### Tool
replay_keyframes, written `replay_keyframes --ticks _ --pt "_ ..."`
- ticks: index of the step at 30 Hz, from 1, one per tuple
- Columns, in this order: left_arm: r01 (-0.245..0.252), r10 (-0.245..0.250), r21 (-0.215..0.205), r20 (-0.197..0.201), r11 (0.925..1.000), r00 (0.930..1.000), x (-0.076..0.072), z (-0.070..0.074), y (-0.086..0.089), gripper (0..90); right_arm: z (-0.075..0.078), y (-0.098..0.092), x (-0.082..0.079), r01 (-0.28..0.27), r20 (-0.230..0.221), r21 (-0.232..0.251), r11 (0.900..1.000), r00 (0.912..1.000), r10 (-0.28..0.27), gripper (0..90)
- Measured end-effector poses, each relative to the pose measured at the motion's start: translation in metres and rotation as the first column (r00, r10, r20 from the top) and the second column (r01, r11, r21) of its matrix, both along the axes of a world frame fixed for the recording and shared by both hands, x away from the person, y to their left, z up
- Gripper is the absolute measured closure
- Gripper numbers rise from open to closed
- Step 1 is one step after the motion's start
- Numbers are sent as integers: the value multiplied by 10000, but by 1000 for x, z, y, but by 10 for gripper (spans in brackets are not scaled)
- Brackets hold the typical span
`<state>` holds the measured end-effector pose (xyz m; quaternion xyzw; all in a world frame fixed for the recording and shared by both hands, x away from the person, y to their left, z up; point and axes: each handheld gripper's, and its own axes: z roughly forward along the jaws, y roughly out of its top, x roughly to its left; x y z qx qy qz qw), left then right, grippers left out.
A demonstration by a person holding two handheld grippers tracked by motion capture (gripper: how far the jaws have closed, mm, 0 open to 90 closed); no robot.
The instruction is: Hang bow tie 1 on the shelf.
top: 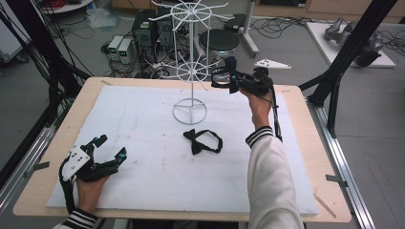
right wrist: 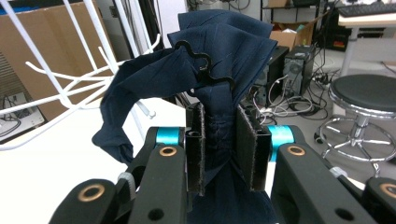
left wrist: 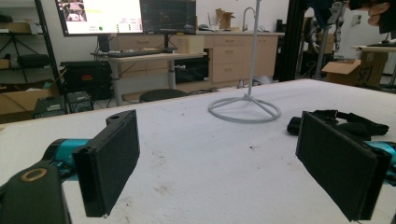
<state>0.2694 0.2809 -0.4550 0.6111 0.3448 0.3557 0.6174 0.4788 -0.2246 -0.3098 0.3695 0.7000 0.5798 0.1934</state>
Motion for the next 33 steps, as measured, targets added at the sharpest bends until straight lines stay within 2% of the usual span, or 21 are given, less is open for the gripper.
replay_keyframes --ticks 4,15,21,33 --pt "0 0 -9 -1 10000 10000 0 0 0 140 -3 2 2 -56 -77 135 9999 10000 57 749" --pt "1 -1 -8 6 10000 10000 0 0 0 140 -8 7 4 -139 -209 -84 9999 9997 137 749" --pt "2 -2 0 7 10000 10000 0 0 0 140 -11 11 6 -222 -476 -151 9996 9986 215 748" --pt "2 -2 -2 7 10000 10000 0 0 0 140 -21 18 7 -403 -712 -421 9983 9968 372 747"
